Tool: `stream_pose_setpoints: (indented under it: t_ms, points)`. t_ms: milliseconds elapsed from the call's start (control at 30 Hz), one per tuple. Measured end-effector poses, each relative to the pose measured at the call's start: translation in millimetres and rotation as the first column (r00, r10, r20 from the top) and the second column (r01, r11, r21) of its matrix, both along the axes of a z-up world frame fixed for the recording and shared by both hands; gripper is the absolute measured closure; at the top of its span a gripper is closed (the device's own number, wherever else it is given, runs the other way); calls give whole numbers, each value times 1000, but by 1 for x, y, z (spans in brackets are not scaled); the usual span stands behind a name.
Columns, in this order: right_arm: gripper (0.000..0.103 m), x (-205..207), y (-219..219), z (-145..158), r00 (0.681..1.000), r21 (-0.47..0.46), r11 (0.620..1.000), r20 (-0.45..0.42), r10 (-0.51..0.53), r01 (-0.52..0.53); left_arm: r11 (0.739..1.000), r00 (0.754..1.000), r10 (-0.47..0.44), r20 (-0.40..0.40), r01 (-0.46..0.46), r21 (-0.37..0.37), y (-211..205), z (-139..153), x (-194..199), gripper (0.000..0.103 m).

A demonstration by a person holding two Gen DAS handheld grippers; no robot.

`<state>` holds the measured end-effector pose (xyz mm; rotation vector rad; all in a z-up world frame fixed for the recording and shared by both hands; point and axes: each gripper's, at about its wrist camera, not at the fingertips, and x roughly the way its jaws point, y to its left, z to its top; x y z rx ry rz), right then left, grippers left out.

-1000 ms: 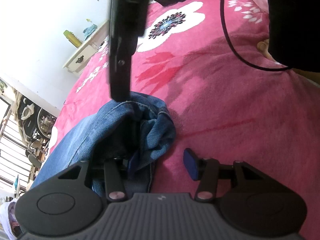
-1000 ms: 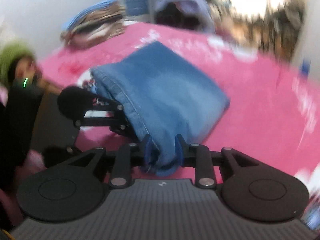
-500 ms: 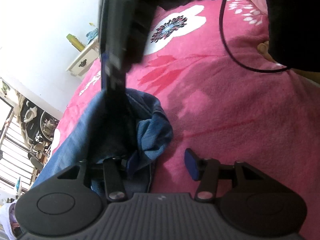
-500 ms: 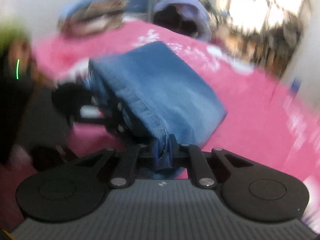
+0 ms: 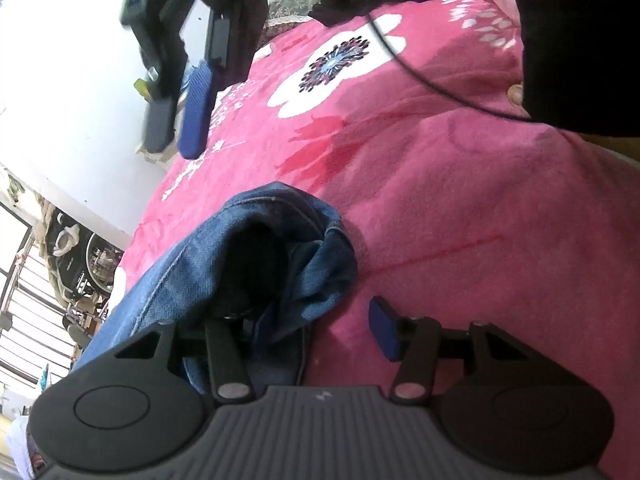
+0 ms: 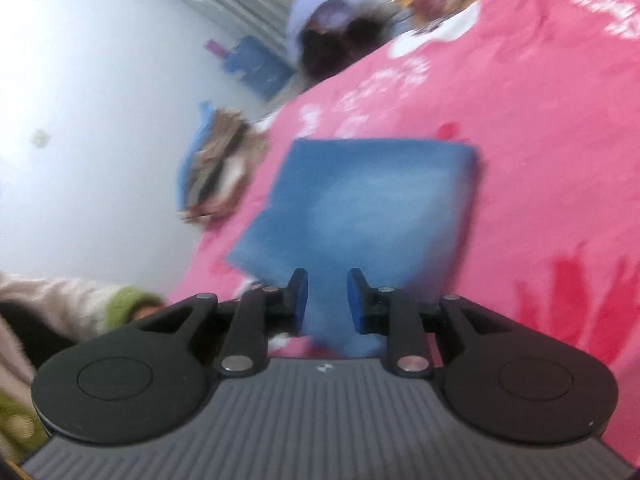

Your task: Fold clothes

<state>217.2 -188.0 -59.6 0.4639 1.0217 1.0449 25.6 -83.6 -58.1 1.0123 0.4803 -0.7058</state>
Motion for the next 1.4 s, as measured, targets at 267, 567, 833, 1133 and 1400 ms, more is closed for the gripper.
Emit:
stream_pose_setpoints:
  t_ms: [267,567,833,1133,1400]
  points:
    - [82,-60,67,-25,918,-338,888,134,372,-311,999,999,30,-29,-31,-31,10,1,10,50]
    - [79,-15,30,19,976,-225,973,192,101,-56,997,996,5,-84,-11,-78,38,37,-27,47]
    - [75,5,88,39,934,-246,960,293,204,-133,947,957,286,-46,-289,-136,70,57,-9,47]
    - [48,1,124,77,851,-382,889,350,392,-252,799,847,459,-268,-526,-291,133,72,5,48]
    - [23,22,181,84,789,-499,824,378,484,-267,261,589,404,-700,-808,-529,237,74,27,44]
